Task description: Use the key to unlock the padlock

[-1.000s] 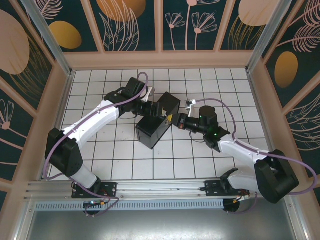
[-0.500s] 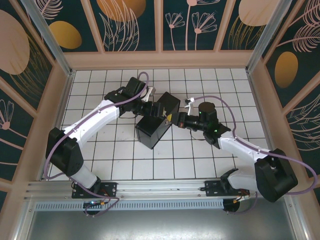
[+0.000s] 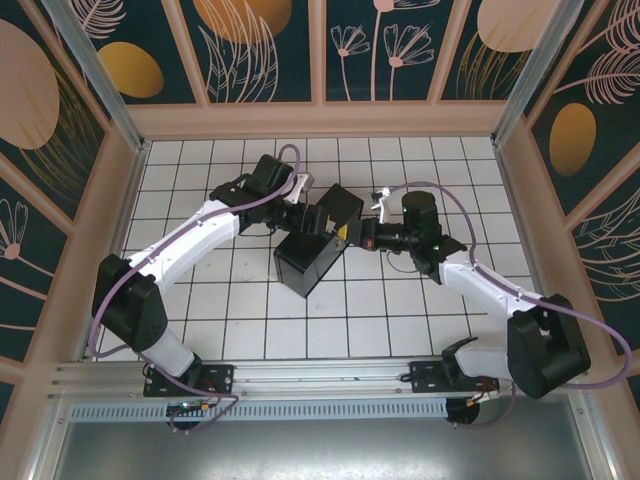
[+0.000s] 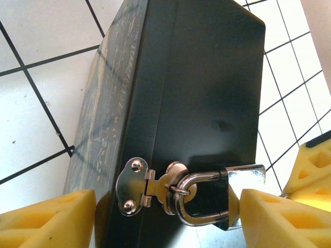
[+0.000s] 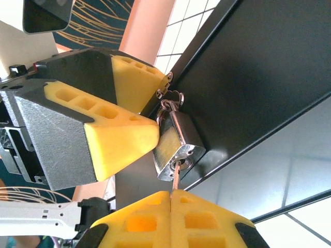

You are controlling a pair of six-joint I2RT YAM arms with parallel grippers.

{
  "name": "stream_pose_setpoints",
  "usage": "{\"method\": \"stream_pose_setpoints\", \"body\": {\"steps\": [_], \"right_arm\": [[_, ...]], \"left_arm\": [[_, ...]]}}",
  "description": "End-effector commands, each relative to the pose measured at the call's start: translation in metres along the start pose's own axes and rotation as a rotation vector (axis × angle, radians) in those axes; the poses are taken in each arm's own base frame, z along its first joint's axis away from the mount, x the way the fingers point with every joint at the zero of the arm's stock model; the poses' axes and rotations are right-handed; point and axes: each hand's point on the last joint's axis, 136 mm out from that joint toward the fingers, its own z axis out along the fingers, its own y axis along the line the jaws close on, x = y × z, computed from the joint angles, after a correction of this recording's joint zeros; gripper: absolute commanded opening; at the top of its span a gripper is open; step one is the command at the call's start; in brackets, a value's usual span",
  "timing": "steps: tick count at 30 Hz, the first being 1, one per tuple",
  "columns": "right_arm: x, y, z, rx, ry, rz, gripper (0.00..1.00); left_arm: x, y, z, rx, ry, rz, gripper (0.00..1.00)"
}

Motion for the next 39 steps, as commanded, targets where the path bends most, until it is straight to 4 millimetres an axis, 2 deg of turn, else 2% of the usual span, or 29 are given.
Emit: {"method": "stream_pose_setpoints", "body": {"steps": [1, 8, 14, 25, 36, 39], "right_arm": [[-0.010, 0.030, 0.003, -0.118, 0.022, -0.116, 0.00], [-0.016, 0.023, 0.005, -0.107, -0.005, -0.122, 0.00], [-0.026, 0.021, -0.007, -0.085, -0.040, -0.134, 0.00], [-0.010, 0.021, -0.002, -0.152, 0.129, -0.205, 0.00], [-0.022, 0.014, -0.008, -0.180, 0.168, -0.195, 0.00], [-0.018, 0.008, -0.005, -0.165, 0.200, -0.186, 0.00]], "left_arm": [[0.038, 0.004, 0.024, 0.022, 0.148, 0.006, 0.71], [0.038, 0.000, 0.022, 0.036, 0.156, 0.015, 0.71], [0.040, 0.005, 0.023, 0.016, 0.160, 0.016, 0.71], [0.033, 0.001, 0.021, 0.021, 0.146, 0.039, 0.71], [0.021, -0.003, 0.020, 0.031, 0.133, 0.076, 0.72], [0.014, -0.003, 0.016, 0.040, 0.113, 0.068, 0.78]]}}
